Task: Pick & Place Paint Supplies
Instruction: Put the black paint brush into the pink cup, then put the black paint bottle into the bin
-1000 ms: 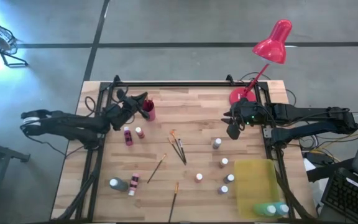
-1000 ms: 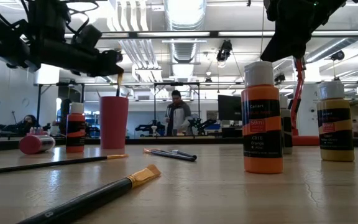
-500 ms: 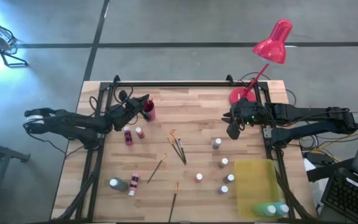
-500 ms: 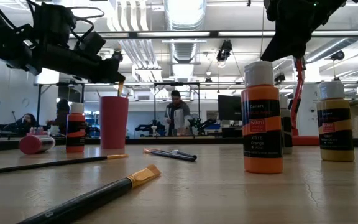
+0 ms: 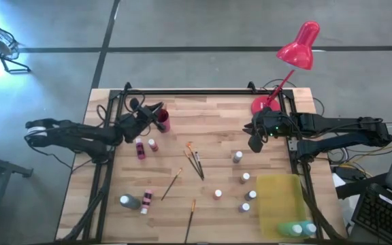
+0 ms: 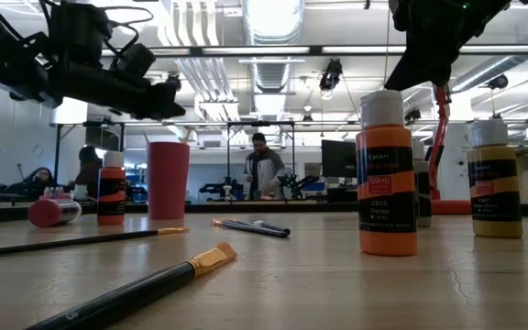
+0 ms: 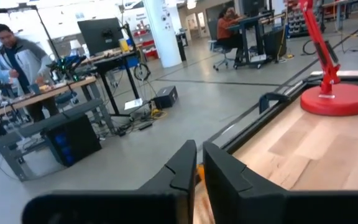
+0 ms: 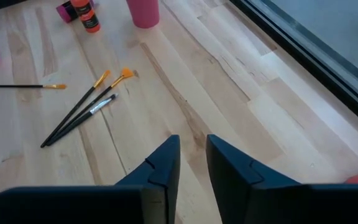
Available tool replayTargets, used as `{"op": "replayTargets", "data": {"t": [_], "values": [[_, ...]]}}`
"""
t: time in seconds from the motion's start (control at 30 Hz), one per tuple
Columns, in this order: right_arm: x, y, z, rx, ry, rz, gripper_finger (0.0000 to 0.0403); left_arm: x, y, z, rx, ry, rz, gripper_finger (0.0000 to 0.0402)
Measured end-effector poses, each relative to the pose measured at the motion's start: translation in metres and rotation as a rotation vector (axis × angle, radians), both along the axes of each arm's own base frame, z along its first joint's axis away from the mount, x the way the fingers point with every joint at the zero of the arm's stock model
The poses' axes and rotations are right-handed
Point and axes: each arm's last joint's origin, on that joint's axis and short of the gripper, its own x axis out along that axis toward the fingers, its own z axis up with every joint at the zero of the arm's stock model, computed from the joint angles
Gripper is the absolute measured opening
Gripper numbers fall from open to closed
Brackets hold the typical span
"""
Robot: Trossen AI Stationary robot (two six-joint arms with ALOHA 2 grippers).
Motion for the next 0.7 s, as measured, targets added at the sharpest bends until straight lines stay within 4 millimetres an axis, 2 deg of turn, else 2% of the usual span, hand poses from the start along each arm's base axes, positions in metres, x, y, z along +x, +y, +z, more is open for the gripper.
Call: {"op": "replayTargets", "data": {"t": [0.23,0.33,0.57,0.7], "values": [[0.0,0.0,0.0,0.002,-0.001,-0.002,0.0102,0.008,0.001,0.016,0.033,-0.007,-0.05,0.008],[0.0,0.0,0.0,0.002,-0.001,-0.002,0.0111,0.013,0.002,0.03,0.058,-0.038,-0.048,0.0099],[0.0,0.0,0.0,0.002,-0.001,-0.002,0.013,0.019,0.003,0.079,0.109,-0.17,-0.049,0.0112],[0.0,0.0,0.0,0.002,-0.001,-0.002,0.0139,0.023,0.001,0.107,0.096,-0.115,-0.103,0.0111]]}}
